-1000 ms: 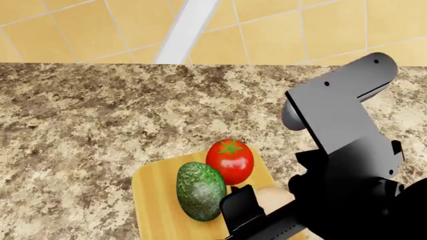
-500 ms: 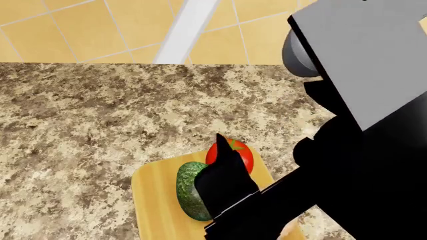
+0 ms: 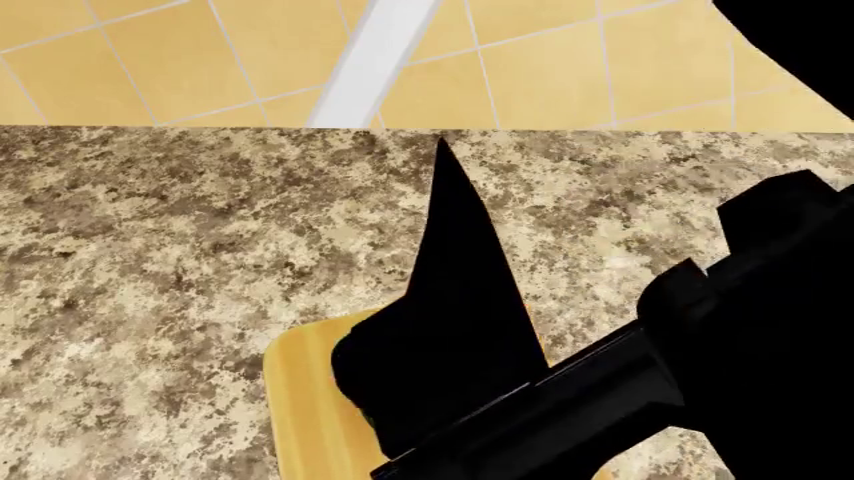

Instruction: Place the avocado, onion, tomato and bell pepper on the cutting board.

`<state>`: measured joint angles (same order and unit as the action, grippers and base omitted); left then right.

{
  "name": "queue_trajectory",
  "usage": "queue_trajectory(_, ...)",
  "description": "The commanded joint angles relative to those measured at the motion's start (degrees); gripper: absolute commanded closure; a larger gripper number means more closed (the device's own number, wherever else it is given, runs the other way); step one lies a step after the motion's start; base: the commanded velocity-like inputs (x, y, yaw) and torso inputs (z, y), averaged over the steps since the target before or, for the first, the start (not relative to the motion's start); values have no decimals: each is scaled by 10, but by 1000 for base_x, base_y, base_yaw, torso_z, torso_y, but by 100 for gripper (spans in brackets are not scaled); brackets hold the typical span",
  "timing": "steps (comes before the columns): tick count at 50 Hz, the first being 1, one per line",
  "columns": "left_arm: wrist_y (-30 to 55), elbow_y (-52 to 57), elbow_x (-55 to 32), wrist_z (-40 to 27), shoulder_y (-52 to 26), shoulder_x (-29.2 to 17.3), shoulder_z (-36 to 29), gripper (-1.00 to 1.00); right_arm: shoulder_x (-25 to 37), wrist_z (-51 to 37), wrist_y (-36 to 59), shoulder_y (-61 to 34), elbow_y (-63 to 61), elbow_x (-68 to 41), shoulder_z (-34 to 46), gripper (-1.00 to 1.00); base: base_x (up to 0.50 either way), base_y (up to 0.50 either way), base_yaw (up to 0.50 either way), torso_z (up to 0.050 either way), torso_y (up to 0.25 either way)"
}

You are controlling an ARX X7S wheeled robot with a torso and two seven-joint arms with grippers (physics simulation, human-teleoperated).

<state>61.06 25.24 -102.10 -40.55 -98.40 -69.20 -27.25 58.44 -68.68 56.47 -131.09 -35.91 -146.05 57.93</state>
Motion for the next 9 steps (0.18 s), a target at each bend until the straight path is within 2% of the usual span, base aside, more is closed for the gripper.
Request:
queue_trajectory(1,-92,75,-56,-25,80,-39,54,-100,-31,-98,4,-31,-49,-21,-55,-100,0,0,0,0,0)
queue_trajectory(9,-182,149,-114,-61,112,-79,106,-100,-15,-126,-35,-18,-81,-40,-125,-100,0,0,0,0,0)
